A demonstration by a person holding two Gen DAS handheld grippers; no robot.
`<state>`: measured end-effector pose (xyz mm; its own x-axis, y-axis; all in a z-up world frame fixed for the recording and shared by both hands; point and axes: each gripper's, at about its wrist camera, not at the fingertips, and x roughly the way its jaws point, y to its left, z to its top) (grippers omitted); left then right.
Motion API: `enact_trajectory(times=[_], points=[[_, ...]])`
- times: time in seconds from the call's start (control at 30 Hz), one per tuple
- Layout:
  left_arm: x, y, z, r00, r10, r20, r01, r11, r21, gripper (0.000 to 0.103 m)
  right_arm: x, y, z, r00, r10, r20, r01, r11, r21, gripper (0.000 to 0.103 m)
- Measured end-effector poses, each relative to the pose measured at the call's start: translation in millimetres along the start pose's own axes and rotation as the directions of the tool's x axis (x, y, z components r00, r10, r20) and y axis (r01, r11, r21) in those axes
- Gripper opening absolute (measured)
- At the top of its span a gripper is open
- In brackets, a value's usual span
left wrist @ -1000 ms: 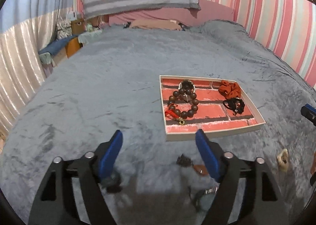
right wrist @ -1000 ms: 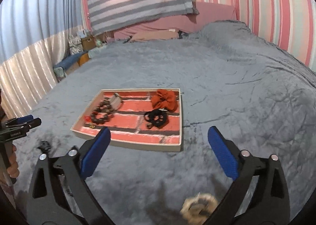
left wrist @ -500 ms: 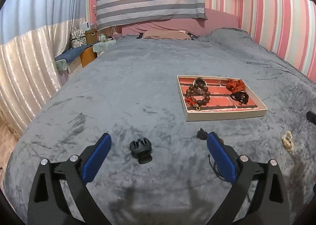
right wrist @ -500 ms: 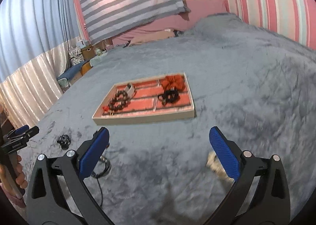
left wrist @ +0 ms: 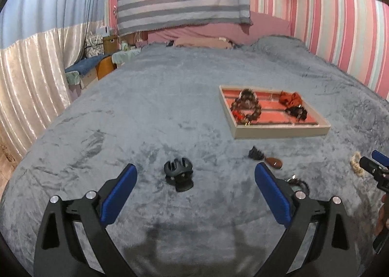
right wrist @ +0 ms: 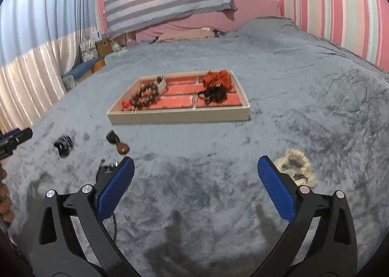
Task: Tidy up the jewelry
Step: 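Move the left tool to the black claw clip while the right tool approaches the braided leather bracelet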
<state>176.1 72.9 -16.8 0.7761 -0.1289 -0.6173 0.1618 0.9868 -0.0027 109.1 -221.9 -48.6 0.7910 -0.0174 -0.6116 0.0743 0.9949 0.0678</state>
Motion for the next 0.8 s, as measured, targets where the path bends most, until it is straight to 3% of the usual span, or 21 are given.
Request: enact_trajectory(times=[0.17,0.4,0.67,0.8], points=[[19.3,5.4,-5.9,0.997,-0.019,-0.071,0.019,1.000,0.001,0.095,19.2,22.5,-11.9,0.999,-0.041,-0.029,0.039,0.996,-0.079,0.099],[57.1,30.2,-8.9,0.989,0.030,-0.146,-0.042,0.996,-0.081,0.096,41.9,35.4,-11.0,0.996,-0.029,-0.080,0.023,0.997,-0.072,0.099],[81.4,31.9,-6.2,0.985,0.061,-0.163,-0.070,0.996,-0.051,0.096,66.0,59.9,-5.7,0.992,0.012,-0.126,-0.021,0.998,-0.065,0.099],[94.4,29.7,-3.7,0.986,0.028,-0.165,-0.037,0.998,-0.052,0.096,77.7,73.9,-10.7,0.988,0.008,-0.151,-0.023,0.995,-0.100,0.099]])
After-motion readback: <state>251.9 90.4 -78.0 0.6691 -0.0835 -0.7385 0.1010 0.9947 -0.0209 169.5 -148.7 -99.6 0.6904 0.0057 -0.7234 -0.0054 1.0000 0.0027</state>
